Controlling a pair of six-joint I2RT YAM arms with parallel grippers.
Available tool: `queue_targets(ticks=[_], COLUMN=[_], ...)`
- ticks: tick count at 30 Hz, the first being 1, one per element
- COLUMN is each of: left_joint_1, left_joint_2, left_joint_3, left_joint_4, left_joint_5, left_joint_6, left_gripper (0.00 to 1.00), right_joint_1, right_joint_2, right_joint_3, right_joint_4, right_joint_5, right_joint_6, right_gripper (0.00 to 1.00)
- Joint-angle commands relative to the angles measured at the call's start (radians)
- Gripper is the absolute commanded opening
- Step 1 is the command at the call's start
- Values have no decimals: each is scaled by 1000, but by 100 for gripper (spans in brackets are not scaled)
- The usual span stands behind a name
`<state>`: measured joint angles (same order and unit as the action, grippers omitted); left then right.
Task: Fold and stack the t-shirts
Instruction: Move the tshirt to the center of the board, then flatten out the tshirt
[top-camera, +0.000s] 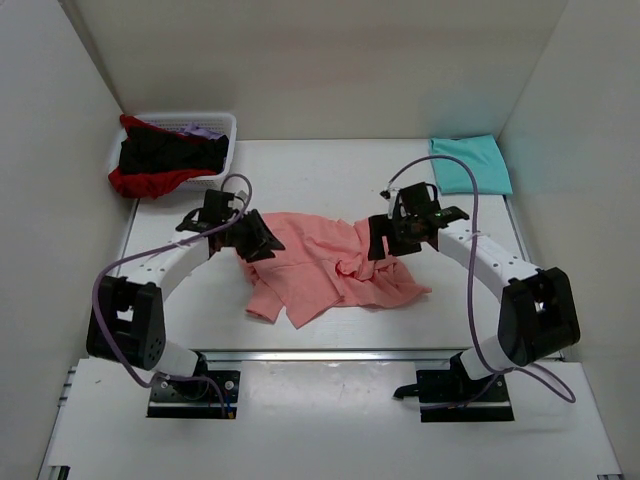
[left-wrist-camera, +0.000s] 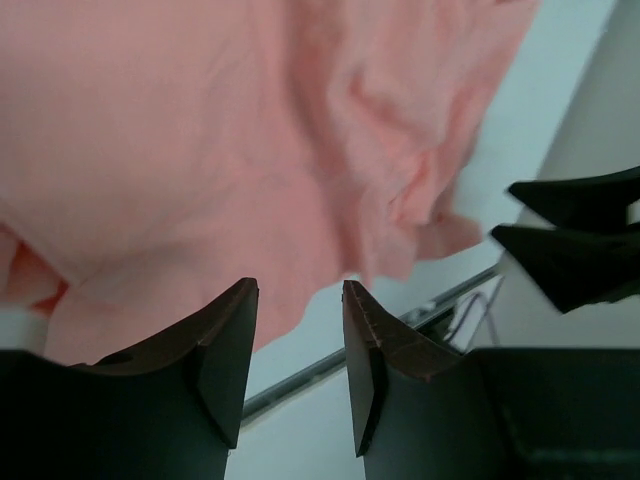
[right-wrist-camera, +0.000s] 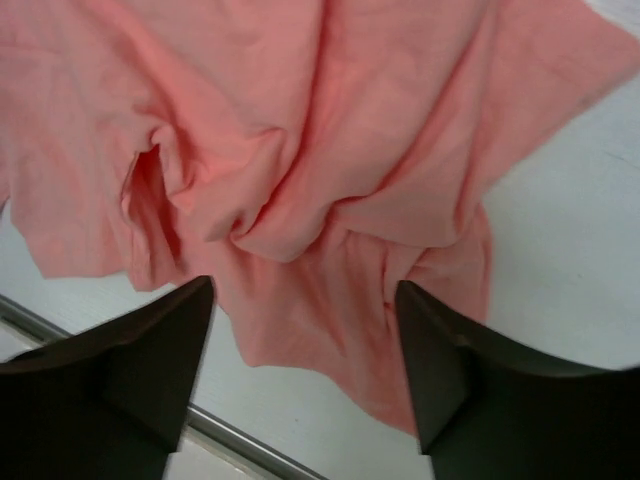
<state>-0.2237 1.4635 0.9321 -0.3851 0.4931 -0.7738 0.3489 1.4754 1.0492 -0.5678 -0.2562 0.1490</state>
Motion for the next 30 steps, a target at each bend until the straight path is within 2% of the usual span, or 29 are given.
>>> queue_targets(ticks=[1,4,7,10,14,19,23,28,30], left_joint_1=[-60,-155,-244,-287,-345,-420,-448,-463,-471], left_joint_2=[-35,-22,-9,4,50,110,161,225,264], left_joint_3=[-39,-41,-81,-116,-133,-144,-104,-32,-13], left_joint_4=[-125,-207,-198,-202,-238,-186,-161,-172,-202], left_joint_5=[-62,-163,-166,-178,-189,-252,-304,-343,-390], left_joint_6=[123,194,182,171,189,136,122,111,117], left_gripper=[50,50,52,52,50,56,60,55,47], right_joint_1=[36,45,-3,-60,-125,-110,-116,-84,-74], right_joint_2=[2,-18,-59,-89,-102,-60,-50,37,72], right_joint_3=[12,-26,-89,-146,-189,-176,-181,-109,-86], right_joint_4=[0,-7,-4,-4,42,32,98,163,173], right_joint_5=[6,78,147,184,178,227,169,130,132], right_joint_6=[-23,-19,27,58,50,77,104,115,110], right_gripper=[65,67,71,72,71,71,68,65,66])
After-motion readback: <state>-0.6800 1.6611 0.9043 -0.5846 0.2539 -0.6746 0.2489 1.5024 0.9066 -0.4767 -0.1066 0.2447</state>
